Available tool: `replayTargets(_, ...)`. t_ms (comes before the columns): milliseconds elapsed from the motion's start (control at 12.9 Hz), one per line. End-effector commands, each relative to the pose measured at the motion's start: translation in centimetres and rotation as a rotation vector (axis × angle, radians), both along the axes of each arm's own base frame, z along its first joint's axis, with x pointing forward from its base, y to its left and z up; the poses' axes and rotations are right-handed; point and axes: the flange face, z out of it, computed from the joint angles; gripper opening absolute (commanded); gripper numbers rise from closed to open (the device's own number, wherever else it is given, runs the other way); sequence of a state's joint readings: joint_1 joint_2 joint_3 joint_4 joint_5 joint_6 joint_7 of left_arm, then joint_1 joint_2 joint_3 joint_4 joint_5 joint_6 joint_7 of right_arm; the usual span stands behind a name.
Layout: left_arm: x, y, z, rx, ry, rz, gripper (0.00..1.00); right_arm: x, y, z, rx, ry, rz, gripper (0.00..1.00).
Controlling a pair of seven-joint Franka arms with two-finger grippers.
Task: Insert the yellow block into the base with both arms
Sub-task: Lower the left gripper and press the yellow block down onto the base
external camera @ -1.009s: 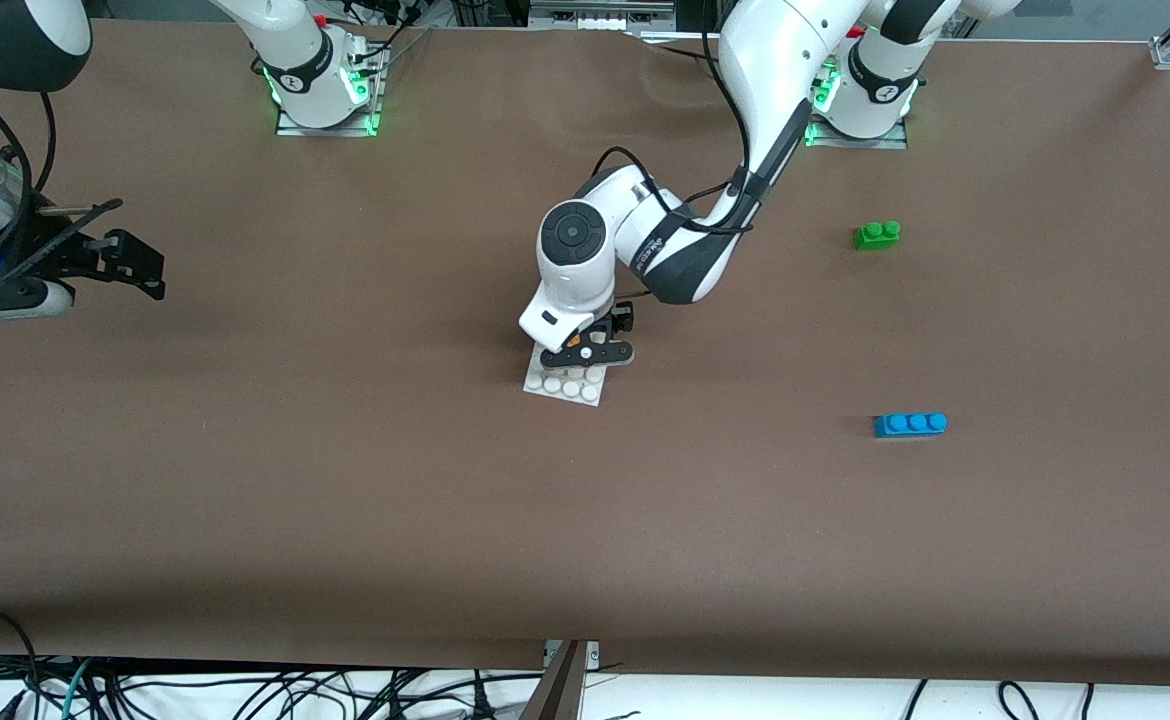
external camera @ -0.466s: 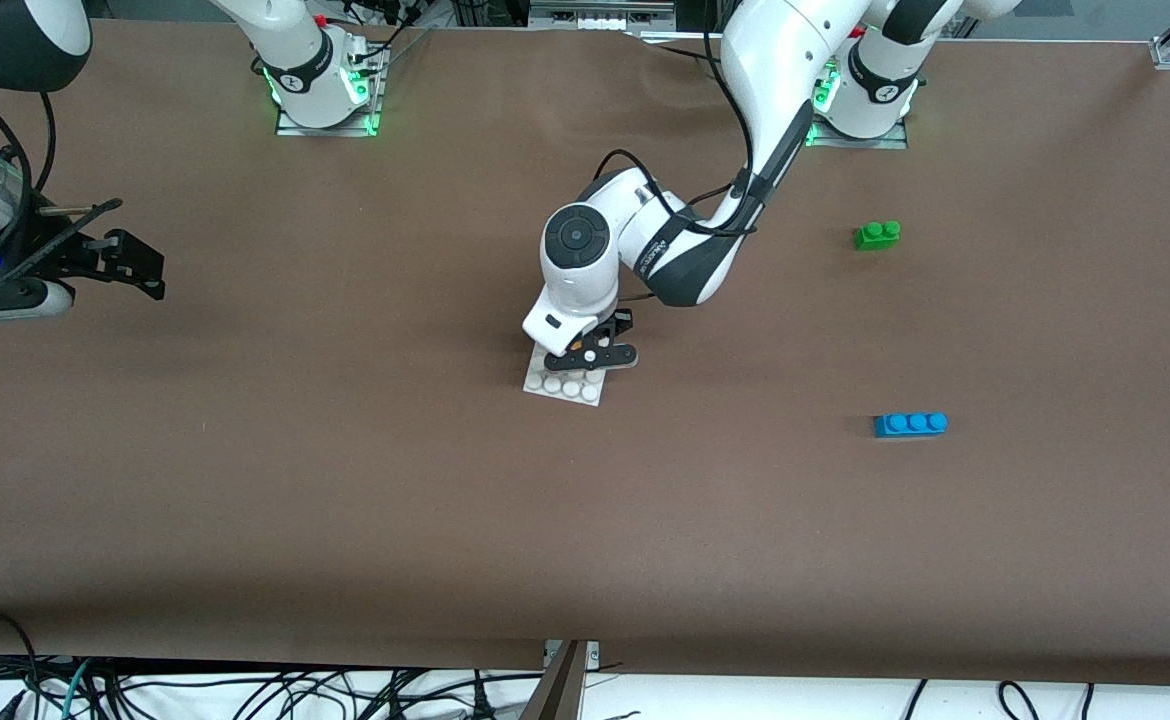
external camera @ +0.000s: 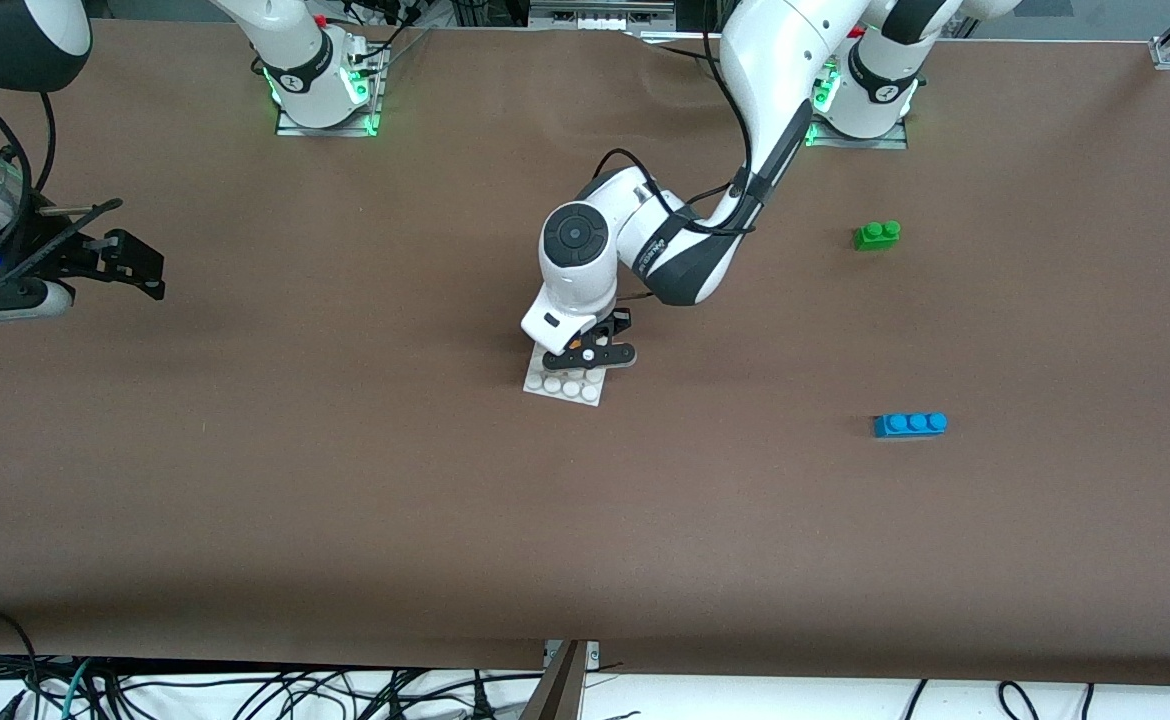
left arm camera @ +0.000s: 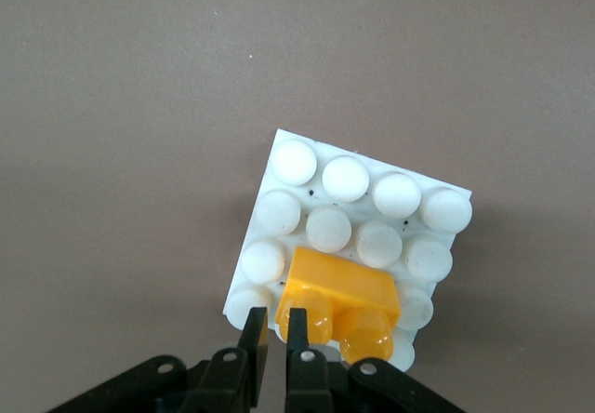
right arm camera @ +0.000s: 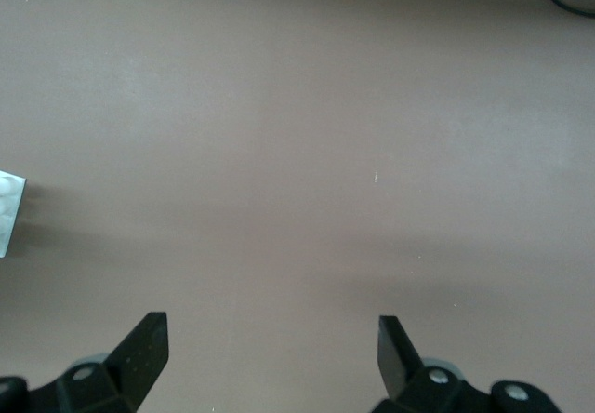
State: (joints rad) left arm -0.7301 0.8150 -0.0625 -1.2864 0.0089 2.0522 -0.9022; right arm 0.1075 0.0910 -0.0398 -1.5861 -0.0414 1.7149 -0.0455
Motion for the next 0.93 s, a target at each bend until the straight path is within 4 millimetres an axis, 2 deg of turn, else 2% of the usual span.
replayTargets(0,-0.6,-0.6,-1.0,0.010,-0.007,0.011,0.15,0.0,-0.2,0.4,0.005,-0.001,0.009,1.00)
replayTargets(311,0.1,-0.3,-2.1,0.017,-0.010,0.034,0.15,0.1,-0.2,0.2,0.003,0.000,0.009,1.00)
replayTargets(466,1.3,0.3,-1.5,0.003,-0.028,0.051,0.15,0.1,-0.2,0.2,0.003,0.000,0.009,1.00)
replayTargets(854,1.0,0.1,-2.2,0.010,-0.024,0.047,0.15,0.1,0.4,0.2,0.003,0.000,0.020,1.00)
